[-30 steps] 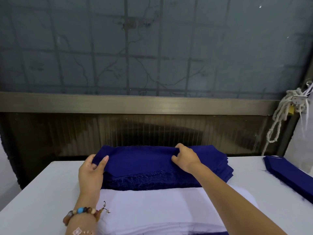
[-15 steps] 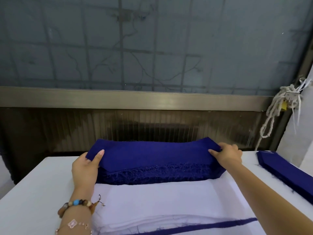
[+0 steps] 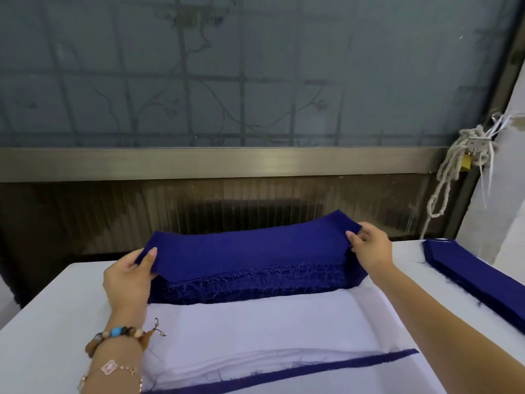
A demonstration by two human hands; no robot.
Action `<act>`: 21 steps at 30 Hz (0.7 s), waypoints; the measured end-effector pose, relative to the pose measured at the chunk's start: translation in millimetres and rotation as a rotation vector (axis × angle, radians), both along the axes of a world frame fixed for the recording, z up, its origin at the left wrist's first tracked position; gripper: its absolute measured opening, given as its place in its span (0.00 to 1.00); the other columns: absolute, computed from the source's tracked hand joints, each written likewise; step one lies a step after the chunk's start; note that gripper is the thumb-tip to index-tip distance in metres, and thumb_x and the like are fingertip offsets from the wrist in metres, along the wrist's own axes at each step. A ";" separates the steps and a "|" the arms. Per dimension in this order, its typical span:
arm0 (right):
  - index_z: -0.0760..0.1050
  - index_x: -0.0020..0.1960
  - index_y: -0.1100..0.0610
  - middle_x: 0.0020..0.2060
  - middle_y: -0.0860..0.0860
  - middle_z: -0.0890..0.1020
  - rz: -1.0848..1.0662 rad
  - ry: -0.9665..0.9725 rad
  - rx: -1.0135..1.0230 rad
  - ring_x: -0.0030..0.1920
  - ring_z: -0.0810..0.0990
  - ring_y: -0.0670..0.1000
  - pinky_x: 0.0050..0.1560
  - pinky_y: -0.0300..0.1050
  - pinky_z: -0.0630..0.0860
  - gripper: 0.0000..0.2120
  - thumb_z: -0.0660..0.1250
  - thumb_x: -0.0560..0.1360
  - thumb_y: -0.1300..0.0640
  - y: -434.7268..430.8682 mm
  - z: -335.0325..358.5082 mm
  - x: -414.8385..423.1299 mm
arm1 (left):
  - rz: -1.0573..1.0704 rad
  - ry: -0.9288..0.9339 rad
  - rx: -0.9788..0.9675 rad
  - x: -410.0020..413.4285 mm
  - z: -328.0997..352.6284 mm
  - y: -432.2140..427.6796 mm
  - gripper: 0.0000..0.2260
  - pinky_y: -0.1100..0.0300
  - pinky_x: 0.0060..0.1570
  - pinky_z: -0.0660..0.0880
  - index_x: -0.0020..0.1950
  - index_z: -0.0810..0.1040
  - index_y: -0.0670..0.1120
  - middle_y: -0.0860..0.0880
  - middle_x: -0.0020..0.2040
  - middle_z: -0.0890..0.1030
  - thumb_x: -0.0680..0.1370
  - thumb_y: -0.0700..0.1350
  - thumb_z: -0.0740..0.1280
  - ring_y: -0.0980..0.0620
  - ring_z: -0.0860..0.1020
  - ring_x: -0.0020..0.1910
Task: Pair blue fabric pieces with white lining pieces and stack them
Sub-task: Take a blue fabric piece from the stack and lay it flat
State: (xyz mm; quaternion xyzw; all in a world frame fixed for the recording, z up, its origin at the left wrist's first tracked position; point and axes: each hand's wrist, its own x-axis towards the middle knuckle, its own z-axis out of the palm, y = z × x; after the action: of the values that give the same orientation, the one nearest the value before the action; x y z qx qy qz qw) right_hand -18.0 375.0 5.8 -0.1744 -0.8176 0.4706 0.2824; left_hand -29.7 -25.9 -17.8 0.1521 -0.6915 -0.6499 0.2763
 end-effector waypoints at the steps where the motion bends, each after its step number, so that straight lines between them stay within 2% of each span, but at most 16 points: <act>1: 0.76 0.49 0.53 0.34 0.52 0.80 0.023 0.024 -0.078 0.36 0.78 0.51 0.41 0.44 0.74 0.01 0.66 0.78 0.58 0.6 0.8 2.7 | 0.011 0.011 -0.004 1.4 3.8 0.3 0.14 0.51 0.44 0.80 0.62 0.79 0.42 0.42 0.50 0.83 0.78 0.46 0.68 0.45 0.82 0.46; 4: 0.80 0.47 0.54 0.30 0.51 0.79 0.046 0.065 -0.306 0.32 0.75 0.49 0.38 0.42 0.73 0.04 0.66 0.78 0.59 6.0 4.3 13.6 | 0.060 0.040 0.000 7.8 18.5 1.6 0.15 0.60 0.36 0.75 0.63 0.79 0.43 0.45 0.45 0.83 0.77 0.46 0.69 0.52 0.80 0.37; 9: 0.80 0.46 0.53 0.32 0.51 0.78 0.054 0.082 -0.473 0.33 0.73 0.48 0.37 0.41 0.73 0.06 0.66 0.78 0.60 17.4 17.2 40.1 | 0.022 0.062 0.011 28.9 37.7 5.8 0.13 0.59 0.37 0.75 0.61 0.80 0.45 0.50 0.37 0.81 0.77 0.45 0.70 0.54 0.78 0.35; 13: 0.79 0.45 0.51 0.36 0.51 0.80 0.060 0.046 -0.392 0.36 0.76 0.49 0.41 0.43 0.75 0.07 0.65 0.79 0.60 19.9 16.2 73.0 | -0.017 0.012 -0.004 55.2 39.3 2.0 0.12 0.61 0.36 0.74 0.60 0.80 0.43 0.47 0.39 0.81 0.78 0.44 0.69 0.54 0.79 0.36; 15: 0.80 0.44 0.55 0.34 0.52 0.80 0.065 0.010 -0.347 0.37 0.75 0.50 0.43 0.44 0.74 0.06 0.65 0.78 0.59 21.1 10.6 92.6 | -0.031 -0.017 -0.015 72.3 36.4 -1.9 0.11 0.62 0.35 0.73 0.59 0.80 0.43 0.47 0.40 0.82 0.78 0.44 0.69 0.53 0.79 0.37; 17: 0.80 0.42 0.59 0.32 0.53 0.78 0.059 -0.024 -0.325 0.36 0.74 0.51 0.42 0.45 0.73 0.08 0.66 0.78 0.59 22.6 3.8 112.8 | -0.047 -0.054 -0.058 92.2 32.8 -5.5 0.09 0.61 0.34 0.73 0.57 0.80 0.44 0.47 0.41 0.82 0.78 0.45 0.68 0.52 0.79 0.38; 21: 0.79 0.42 0.55 0.33 0.54 0.80 0.027 -0.081 -0.288 0.36 0.76 0.51 0.39 0.41 0.73 0.06 0.67 0.78 0.57 21.7 -10.1 152.4 | -0.089 -0.114 -0.137 133.7 21.7 -12.6 0.02 0.61 0.32 0.73 0.49 0.79 0.49 0.48 0.39 0.82 0.78 0.46 0.68 0.51 0.80 0.38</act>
State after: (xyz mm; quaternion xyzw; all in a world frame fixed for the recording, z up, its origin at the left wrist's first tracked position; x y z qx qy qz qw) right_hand 134.5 396.7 -4.2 -0.2209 -0.7547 0.5792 0.2151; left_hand 104.0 -38.5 3.9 0.1389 -0.7551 -0.6029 0.2170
